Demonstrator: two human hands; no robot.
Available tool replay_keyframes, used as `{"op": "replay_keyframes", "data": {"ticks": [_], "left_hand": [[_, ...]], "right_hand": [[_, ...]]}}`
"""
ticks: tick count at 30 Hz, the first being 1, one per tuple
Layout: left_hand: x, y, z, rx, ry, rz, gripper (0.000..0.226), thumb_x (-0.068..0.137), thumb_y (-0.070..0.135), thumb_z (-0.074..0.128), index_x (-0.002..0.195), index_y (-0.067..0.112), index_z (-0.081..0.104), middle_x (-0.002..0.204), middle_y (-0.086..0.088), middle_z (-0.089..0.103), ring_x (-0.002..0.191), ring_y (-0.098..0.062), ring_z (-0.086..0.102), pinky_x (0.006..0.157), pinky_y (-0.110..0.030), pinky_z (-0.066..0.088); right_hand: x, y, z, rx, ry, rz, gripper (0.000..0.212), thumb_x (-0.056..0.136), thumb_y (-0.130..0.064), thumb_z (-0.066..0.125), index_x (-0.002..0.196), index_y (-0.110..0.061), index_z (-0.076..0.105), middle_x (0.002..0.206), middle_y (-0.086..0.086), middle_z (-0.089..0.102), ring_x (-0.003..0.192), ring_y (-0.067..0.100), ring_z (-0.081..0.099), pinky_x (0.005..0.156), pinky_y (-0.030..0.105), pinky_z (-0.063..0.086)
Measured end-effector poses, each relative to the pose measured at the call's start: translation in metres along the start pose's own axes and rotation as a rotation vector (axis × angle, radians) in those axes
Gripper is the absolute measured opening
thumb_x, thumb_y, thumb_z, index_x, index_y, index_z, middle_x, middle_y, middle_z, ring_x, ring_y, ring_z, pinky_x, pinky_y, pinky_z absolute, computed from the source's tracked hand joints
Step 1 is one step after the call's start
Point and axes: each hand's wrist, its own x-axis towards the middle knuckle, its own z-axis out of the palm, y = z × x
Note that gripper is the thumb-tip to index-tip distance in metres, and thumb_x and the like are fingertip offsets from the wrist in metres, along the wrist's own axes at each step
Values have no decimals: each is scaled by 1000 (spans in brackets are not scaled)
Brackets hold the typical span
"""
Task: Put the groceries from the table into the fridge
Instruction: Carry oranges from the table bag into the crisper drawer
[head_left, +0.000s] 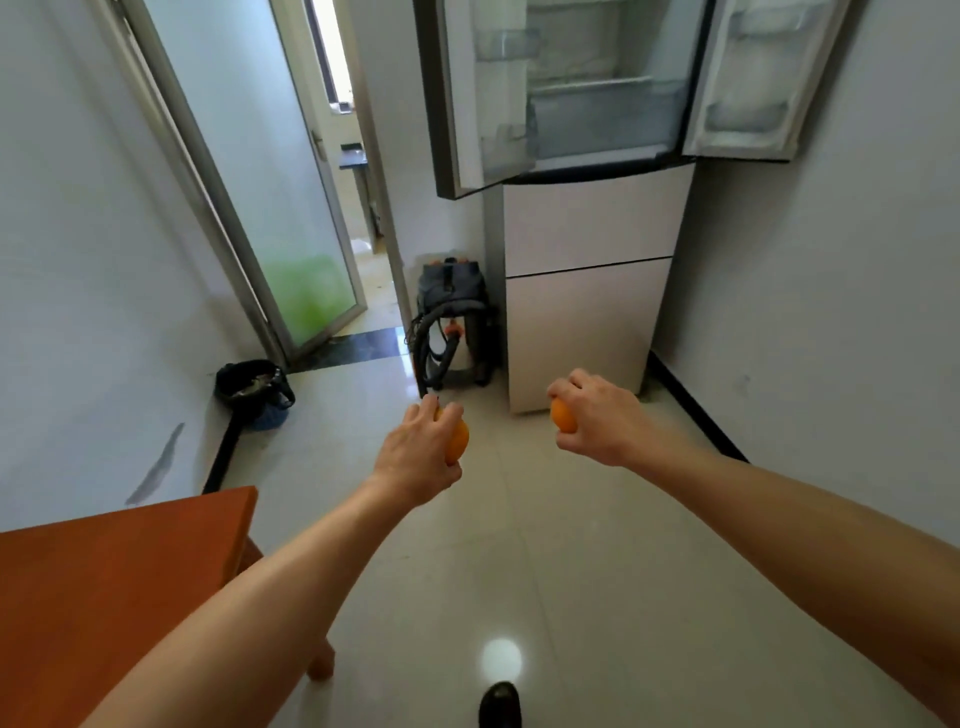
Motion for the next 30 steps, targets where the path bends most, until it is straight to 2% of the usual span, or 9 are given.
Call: {"op": "replay_keyframes", "data": {"ticks": [5, 11, 17, 25, 30], "left_hand": [[135, 9, 22, -25, -8, 129, 69, 73, 31, 75, 130, 23, 37, 128, -4, 41, 112, -26, 45, 83, -37, 51], [308, 39, 9, -15, 21, 267, 70, 78, 33, 71, 136, 22, 34, 129, -6, 37, 115, -27, 42, 82, -37, 48], [453, 88, 27, -35, 14, 362, 73, 77, 32, 71, 138, 22, 33, 129, -7, 38, 117, -29, 42, 85, -41, 49], [647, 150, 33, -107, 105, 313, 72, 77, 33, 72, 136, 26, 33, 129, -4, 37, 116, -25, 43, 89, -38, 47], [744, 161, 5, -145, 229, 240, 72, 76, 32, 74, 135, 24, 35, 128, -4, 37, 114, -25, 43, 85, -36, 47]], "right_hand": [[82, 87, 0, -3, 0, 124, 51, 75, -39, 72, 119, -23, 50, 113, 4, 51, 98, 26, 56, 75, 35, 49], [171, 189, -23, 0, 50, 252, 51, 78, -40, 70, 122, -23, 49, 115, 4, 50, 99, 26, 56, 77, 40, 52], [243, 303, -28, -17, 77, 335, 51, 80, -40, 68, 124, -23, 49, 117, 3, 50, 103, 24, 54, 79, 35, 48], [375, 465, -55, -9, 126, 292, 54, 79, -43, 69, 125, -28, 45, 120, -1, 47, 103, 21, 52, 79, 36, 49], [469, 535, -89, 10, 185, 231, 55, 76, -41, 70, 124, -28, 47, 119, 0, 50, 105, 24, 54, 75, 31, 41]]}}
